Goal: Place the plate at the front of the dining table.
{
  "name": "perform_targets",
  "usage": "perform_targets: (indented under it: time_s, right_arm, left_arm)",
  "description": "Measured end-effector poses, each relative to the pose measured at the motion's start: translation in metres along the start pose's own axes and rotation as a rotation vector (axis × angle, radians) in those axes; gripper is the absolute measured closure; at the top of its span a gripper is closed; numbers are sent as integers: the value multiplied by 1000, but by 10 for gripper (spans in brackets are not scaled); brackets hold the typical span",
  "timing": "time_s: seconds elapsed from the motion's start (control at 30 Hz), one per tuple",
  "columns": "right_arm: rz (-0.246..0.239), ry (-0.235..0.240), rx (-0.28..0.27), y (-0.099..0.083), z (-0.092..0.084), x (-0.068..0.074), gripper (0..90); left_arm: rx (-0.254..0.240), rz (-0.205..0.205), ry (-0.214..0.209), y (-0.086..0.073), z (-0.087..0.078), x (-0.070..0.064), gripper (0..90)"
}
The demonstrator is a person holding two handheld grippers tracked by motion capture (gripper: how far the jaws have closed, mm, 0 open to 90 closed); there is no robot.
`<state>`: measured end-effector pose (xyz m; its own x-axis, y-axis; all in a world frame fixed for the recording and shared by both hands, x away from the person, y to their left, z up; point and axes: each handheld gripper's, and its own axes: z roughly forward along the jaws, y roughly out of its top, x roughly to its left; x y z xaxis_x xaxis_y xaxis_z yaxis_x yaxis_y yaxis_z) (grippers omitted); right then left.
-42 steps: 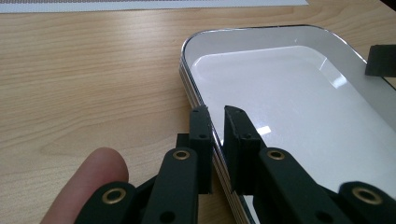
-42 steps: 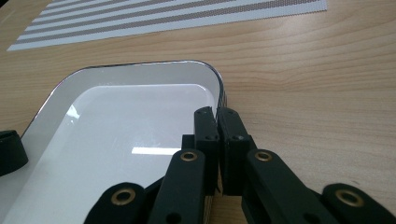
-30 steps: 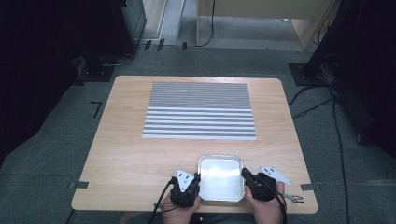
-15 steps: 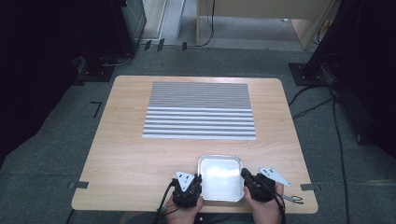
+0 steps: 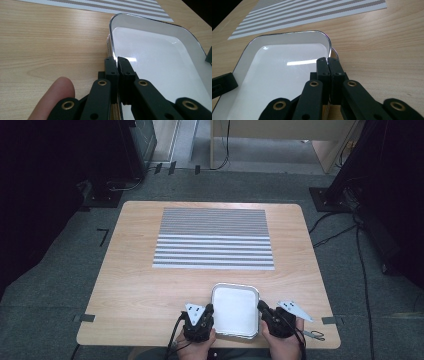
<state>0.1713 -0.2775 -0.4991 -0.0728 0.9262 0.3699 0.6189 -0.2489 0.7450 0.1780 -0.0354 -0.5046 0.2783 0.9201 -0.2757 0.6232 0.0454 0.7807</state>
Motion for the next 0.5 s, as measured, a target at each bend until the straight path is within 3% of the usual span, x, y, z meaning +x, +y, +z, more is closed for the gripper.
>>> perform_targets:
  time_s: [0.13,0.23,0.33,0.37,0.4,0.5]
  right_arm:
    - [6,27,-25,4,-3,1,900]
    - [-23,42,-29,2,-5,8,900]
    - [-3,34,-48,4,-8,7,900]
    - [15,5,-66,6,-12,1,900]
    - [25,0,-65,6,-13,-2,900]
    - [80,7,-9,4,-11,-12,900]
  left_arm:
    - [8,15,-17,-1,0,-3,884]
    - [5,35,-24,-4,-1,-8,883]
    - [0,29,-24,-4,0,-7,884]
    - [-3,27,-20,-3,0,-6,891]
    - [-8,6,-23,-2,0,-5,893]
    - [-11,7,-21,-3,0,-4,894]
